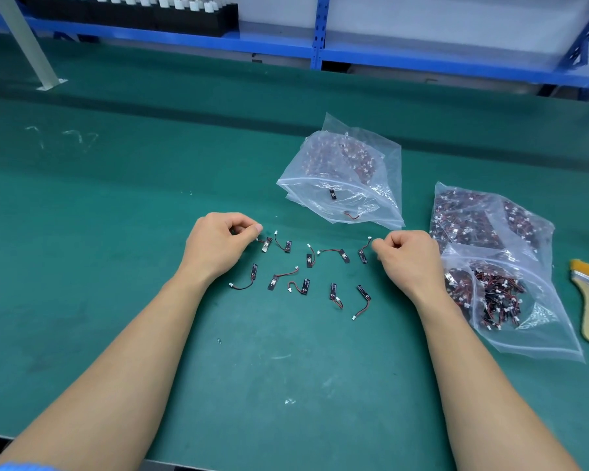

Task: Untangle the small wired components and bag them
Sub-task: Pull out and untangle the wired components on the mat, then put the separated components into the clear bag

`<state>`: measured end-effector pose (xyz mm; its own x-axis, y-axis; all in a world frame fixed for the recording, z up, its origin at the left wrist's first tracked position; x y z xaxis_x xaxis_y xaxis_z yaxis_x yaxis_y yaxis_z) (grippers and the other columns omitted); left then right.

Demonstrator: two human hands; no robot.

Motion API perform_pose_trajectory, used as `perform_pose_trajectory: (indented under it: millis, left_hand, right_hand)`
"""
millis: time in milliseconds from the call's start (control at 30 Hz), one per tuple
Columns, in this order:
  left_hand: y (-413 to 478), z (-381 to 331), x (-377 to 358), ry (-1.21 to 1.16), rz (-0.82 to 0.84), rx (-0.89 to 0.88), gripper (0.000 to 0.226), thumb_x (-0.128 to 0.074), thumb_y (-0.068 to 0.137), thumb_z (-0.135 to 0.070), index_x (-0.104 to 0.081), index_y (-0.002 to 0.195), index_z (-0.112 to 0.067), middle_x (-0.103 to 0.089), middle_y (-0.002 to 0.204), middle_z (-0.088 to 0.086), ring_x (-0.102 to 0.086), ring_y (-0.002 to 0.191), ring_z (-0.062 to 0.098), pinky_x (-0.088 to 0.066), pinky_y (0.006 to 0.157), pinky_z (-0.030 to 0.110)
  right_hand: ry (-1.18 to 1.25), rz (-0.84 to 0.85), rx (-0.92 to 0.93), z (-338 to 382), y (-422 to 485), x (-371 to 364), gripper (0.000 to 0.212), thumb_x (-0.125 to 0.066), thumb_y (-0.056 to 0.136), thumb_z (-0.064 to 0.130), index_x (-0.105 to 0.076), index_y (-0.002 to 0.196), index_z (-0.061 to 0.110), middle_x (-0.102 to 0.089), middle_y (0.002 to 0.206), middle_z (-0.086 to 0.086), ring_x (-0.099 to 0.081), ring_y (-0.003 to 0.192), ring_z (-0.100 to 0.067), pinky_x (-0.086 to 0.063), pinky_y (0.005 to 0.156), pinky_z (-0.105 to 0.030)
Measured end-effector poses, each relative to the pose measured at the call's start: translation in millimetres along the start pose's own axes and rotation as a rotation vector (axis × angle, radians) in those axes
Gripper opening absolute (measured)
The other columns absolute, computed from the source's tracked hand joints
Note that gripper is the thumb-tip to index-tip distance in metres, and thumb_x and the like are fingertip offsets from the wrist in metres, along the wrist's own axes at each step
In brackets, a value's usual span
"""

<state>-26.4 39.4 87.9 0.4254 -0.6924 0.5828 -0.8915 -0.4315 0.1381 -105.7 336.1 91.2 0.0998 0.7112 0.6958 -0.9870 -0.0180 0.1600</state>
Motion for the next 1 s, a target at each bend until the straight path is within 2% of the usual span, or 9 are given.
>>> perform_pose_trajectory:
  millis: [233,333,400,467,567,700,833,900,1000]
  left_hand:
    - [-2.1,-3.7,1.5,-0.032,-0.028,-0.046,0.015,-0.069,0.090,-0.031,-0.072,0.076,-0.037,-0.061,0.062,-0.027,-0.048,0.056,0.000,-0.038,0.060,0.024]
    - [-9.7,-10.4,2.0,0.001,0.007,-0.098,0.010,-0.064,0.094,-0.035,-0.069,0.102,-0.037,-0.063,0.081,-0.033,-0.053,0.075,-0.001,-0.046,0.075,0.027]
    - [-20.1,-16.4,-1.8,0.015,0.121,-0.109,0.039,-0.062,0.093,-0.047,-0.060,0.129,-0.033,-0.062,0.115,-0.026,-0.054,0.106,0.000,-0.045,0.098,0.032]
    - [-36.0,-27.5,-10.6,0.051,0.280,-0.135,0.076,-0.058,0.082,-0.068,-0.042,0.147,-0.032,-0.048,0.144,-0.014,-0.042,0.132,0.005,-0.036,0.112,0.032]
    - [-64.6,-47.4,-34.4,0.154,0.445,-0.225,0.108,-0.053,0.065,-0.087,-0.023,0.155,-0.038,-0.025,0.159,-0.018,-0.020,0.145,0.000,-0.020,0.119,0.027]
    - [-82.1,-71.0,-75.2,0.338,0.497,-0.410,0.119,-0.049,0.062,-0.093,-0.013,0.159,-0.034,-0.009,0.166,-0.015,0.000,0.152,0.002,-0.005,0.126,0.034]
    - [-77.5,-87.0,-104.9,0.448,0.455,-0.470,0.109,-0.047,0.071,-0.089,-0.016,0.159,-0.032,-0.013,0.166,-0.008,-0.005,0.152,0.011,-0.005,0.125,0.037]
    - [-71.0,-88.3,-109.9,0.468,0.389,-0.496,0.093,-0.051,0.077,-0.081,-0.032,0.154,-0.033,-0.027,0.160,-0.005,-0.017,0.147,0.015,-0.014,0.123,0.035]
    - [-63.4,-85.5,-103.6,0.328,0.305,-0.529,0.050,-0.067,0.086,-0.058,-0.062,0.125,-0.028,-0.053,0.128,-0.008,-0.041,0.121,0.013,-0.036,0.108,0.034]
  right_hand:
    - [-0.009,0.000,0.004,-1.3,0.1,-0.3,0.033,-0.061,0.077,0.027,-0.050,0.057,0.003,-0.045,0.049,0.002,-0.039,0.053,-0.017,-0.040,0.055,-0.030]
    - [-0.004,0.005,-0.008,-0.8,0.0,-0.8,0.034,-0.061,0.076,0.028,-0.049,0.058,0.003,-0.045,0.049,0.002,-0.039,0.053,-0.017,-0.041,0.056,-0.030]
    - [0.009,0.014,-0.011,0.1,-1.0,-1.1,0.034,-0.061,0.077,0.029,-0.049,0.058,0.003,-0.048,0.052,-0.005,-0.040,0.054,-0.017,-0.042,0.057,-0.031]
    - [0.021,0.020,-0.017,1.2,-1.0,-0.6,0.035,-0.061,0.077,0.029,-0.048,0.056,0.005,-0.051,0.054,-0.008,-0.042,0.055,-0.017,-0.043,0.058,-0.031]
    - [0.036,0.019,-0.023,3.1,-0.2,0.3,0.039,-0.063,0.080,0.029,-0.046,0.052,0.010,-0.047,0.052,-0.003,-0.040,0.055,-0.017,-0.039,0.056,-0.030]
    - [0.081,0.003,-0.009,3.3,-0.1,0.9,0.039,-0.065,0.083,0.031,-0.055,0.060,0.001,-0.058,0.062,-0.014,-0.039,0.055,-0.017,-0.036,0.054,-0.031]
    - [0.151,0.001,-0.021,1.8,2.0,2.6,0.045,-0.059,0.090,0.036,-0.063,0.057,0.005,-0.058,0.047,0.010,-0.044,0.047,-0.008,-0.034,0.055,-0.030]
    - [0.161,0.002,-0.030,1.6,2.9,3.7,0.049,-0.057,0.093,0.039,-0.063,0.052,0.013,-0.052,0.041,0.014,-0.047,0.049,-0.009,-0.034,0.057,-0.031]
    - [0.179,0.014,-0.022,0.2,3.2,5.2,0.053,-0.054,0.096,0.043,-0.061,0.050,0.017,-0.047,0.037,0.012,-0.048,0.053,-0.015,-0.035,0.059,-0.033]
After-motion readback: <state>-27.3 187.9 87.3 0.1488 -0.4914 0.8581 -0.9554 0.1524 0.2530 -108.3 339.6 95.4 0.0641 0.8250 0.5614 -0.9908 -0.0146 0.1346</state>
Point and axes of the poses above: each hand's wrist, its own y-axis towards the middle knuckle, its own x-axis out of the back of the hand, z = x × y, the point moved 1 cm from there along y, towards the middle knuckle
